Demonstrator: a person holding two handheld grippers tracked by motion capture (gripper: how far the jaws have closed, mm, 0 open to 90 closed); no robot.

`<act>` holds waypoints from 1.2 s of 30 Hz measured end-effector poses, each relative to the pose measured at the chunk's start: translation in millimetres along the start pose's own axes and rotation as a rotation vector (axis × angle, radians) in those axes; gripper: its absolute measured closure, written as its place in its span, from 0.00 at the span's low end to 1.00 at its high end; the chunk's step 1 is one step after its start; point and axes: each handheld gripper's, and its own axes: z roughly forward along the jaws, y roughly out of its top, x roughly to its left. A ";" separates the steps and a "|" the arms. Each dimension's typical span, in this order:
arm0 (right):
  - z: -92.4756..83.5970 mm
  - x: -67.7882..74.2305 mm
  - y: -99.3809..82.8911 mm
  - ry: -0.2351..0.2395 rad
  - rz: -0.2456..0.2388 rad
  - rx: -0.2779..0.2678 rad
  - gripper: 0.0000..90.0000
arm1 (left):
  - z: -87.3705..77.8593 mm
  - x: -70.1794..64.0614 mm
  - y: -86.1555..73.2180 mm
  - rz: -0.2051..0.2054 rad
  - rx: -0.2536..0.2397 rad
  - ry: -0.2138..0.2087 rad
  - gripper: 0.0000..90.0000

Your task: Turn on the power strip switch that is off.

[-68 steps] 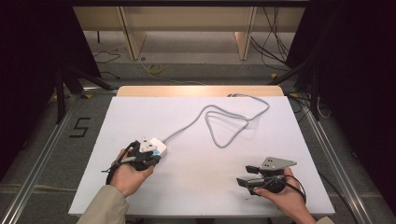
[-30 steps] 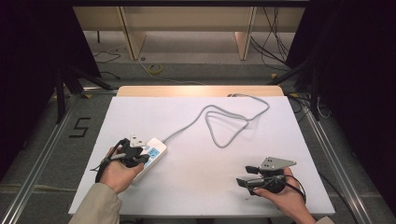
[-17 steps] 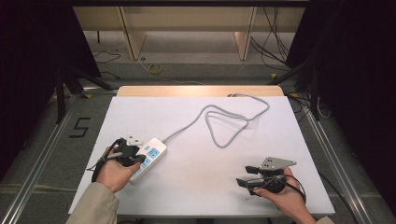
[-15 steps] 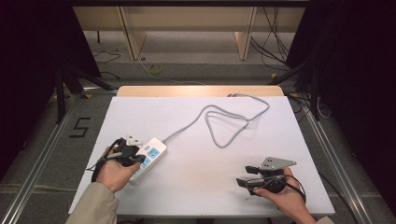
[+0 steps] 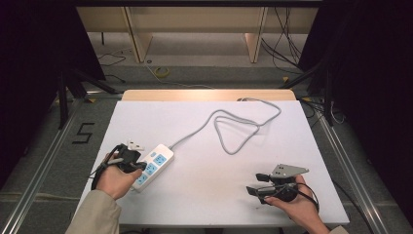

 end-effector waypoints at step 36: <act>0.2 0.4 0.1 0.003 -0.004 0.000 0.40 | 5.6 22.1 -8.6 -0.042 0.064 0.041 1.00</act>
